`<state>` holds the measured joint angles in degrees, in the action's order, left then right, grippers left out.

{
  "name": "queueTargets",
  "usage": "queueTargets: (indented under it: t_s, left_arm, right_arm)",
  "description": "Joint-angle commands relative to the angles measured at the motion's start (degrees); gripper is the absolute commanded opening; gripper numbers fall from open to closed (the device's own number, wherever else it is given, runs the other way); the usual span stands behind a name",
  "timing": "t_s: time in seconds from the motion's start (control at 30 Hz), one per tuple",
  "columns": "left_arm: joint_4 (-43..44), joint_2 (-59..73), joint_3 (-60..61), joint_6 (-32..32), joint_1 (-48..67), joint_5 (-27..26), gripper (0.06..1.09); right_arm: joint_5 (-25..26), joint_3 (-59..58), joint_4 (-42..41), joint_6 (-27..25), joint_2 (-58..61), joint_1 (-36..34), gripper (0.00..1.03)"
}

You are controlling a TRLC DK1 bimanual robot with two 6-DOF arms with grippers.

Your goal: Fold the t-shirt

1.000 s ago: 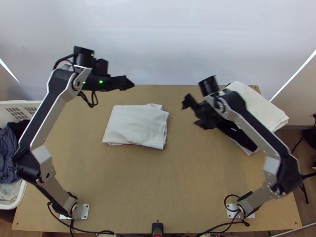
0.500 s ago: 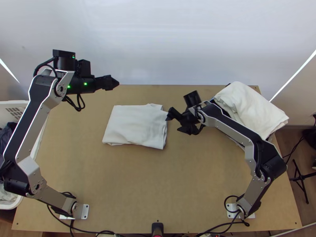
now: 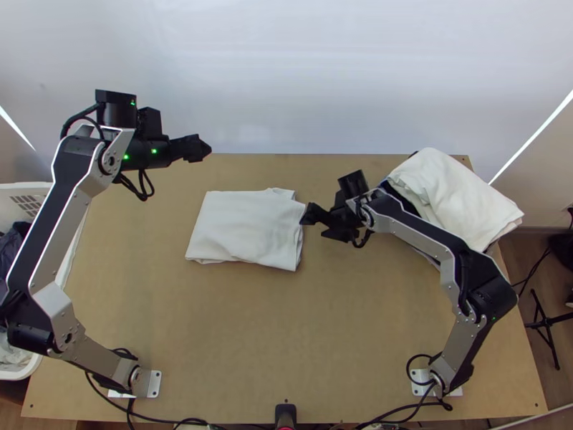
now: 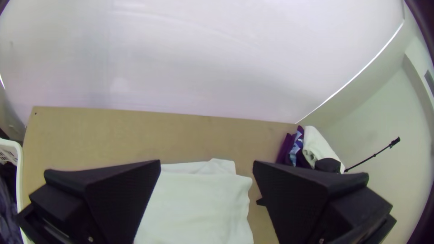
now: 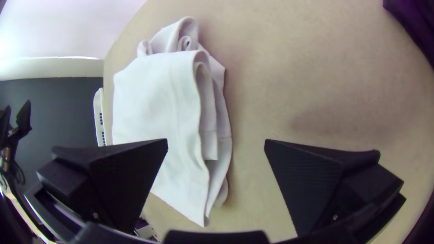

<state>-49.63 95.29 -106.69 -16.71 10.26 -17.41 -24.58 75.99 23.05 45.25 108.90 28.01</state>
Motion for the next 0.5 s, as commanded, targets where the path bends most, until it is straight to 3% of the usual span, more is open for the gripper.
queueTargets:
  t_s: [0.0, 0.47]
  left_arm:
    - [0.0, 0.6, -0.3, 0.1, -0.2, 1.5, 1.05]
    - [-0.3, 3.6, -3.7, 0.6, -1.5, 1.9, 1.05]
  right_arm:
    - [-0.4, -0.8, -5.6, -4.1, 2.9, 1.5, 1.0]
    - [-0.5, 6.8, -10.7, -5.3, 10.9, 6.8, 0.99]
